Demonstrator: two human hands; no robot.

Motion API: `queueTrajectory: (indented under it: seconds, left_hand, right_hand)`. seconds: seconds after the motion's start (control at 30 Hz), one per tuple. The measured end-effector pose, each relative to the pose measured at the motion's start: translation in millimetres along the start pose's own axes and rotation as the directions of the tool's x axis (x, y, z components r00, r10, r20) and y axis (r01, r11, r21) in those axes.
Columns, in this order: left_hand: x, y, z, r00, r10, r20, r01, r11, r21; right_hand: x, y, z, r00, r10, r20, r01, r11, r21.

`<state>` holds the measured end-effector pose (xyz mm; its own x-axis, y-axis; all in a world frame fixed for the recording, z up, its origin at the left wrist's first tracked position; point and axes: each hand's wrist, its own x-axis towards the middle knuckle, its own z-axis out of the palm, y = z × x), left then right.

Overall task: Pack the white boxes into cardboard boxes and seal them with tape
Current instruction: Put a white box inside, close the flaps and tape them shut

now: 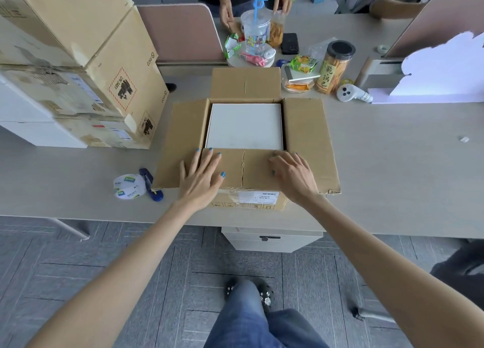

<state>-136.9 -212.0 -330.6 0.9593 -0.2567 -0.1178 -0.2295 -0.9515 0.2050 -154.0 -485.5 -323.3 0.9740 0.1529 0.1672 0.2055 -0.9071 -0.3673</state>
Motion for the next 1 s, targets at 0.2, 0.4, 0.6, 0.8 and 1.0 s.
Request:
queueTrajectory:
  seconds: [0.2, 0.4, 0.6, 0.8, 1.0]
  left_hand:
    - [32, 4, -17, 0.994, 0.033, -0.101, -0.036, 0.999, -0.031]
    - [92, 8, -41, 0.993, 0.059, -0.107, -0.066, 0.996, -0.065]
    - [158, -2, -60, 0.991, 0.074, -0.112, -0.082, 0.994, -0.072]
    - [216, -19, -59, 0.997, 0.006, -0.077, -0.017, 0.989, -0.147]
    - [242, -24, -58, 0.992, -0.122, -0.041, 0.103, 0.943, -0.316]
  right_hand:
    - [44, -8, -14, 0.998, -0.042, -0.051, 0.044, 0.998, 0.034]
    - [105, 1, -21, 0.999, 0.030, -0.017, -0.030, 1.000, 0.007]
    - [163, 17, -18, 0.993, 0.115, 0.034, -0.114, 0.993, -0.043]
    - [208, 35, -2, 0.944, 0.305, 0.129, -0.300, 0.952, -0.055]
    - [236, 45, 2, 0.859, 0.486, 0.161, -0.512, 0.805, 0.301]
